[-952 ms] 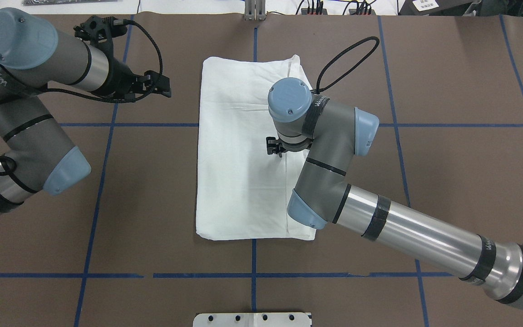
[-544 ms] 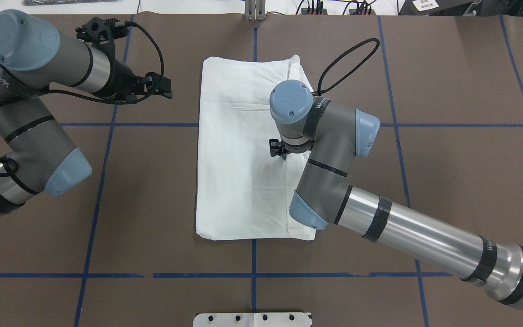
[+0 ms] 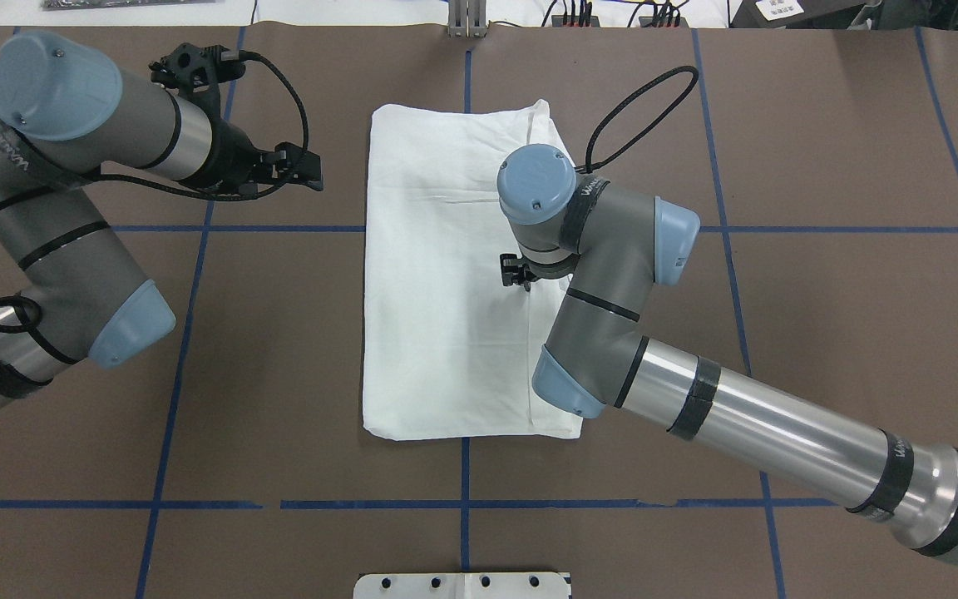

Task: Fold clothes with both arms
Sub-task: 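Press the right gripper on the folded shirt's middle crease, then move the right gripper to the shirt's side edge near the collar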

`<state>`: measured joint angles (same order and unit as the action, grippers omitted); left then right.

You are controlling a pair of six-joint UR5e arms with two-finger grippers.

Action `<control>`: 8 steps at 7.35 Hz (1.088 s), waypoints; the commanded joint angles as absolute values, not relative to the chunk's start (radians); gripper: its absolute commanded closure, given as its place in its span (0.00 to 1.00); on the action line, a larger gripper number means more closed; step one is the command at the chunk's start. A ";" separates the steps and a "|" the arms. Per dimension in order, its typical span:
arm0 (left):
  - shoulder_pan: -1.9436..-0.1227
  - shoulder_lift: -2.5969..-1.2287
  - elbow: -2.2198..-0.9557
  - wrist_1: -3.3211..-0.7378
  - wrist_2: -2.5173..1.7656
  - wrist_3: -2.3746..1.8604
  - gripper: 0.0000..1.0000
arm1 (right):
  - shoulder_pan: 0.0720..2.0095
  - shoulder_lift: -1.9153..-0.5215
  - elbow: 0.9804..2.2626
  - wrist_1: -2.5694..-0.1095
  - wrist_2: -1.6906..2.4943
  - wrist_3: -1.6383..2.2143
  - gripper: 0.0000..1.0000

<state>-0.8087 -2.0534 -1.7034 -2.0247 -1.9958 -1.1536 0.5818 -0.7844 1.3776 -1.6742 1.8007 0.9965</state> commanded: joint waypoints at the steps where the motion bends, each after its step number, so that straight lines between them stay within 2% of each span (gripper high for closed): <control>1: -0.805 -2.059 -1.703 -2.025 -1.996 -1.155 0.00 | 0.588 -0.796 1.385 -1.690 1.801 0.985 0.00; 4: -0.798 -2.063 -1.703 -2.026 -1.996 -1.157 0.00 | 0.610 -0.831 1.405 -1.690 1.805 0.951 0.00; 8: -0.772 -2.071 -1.709 -2.025 -1.994 -1.186 0.00 | 0.658 -1.021 1.610 -1.692 1.812 0.839 0.00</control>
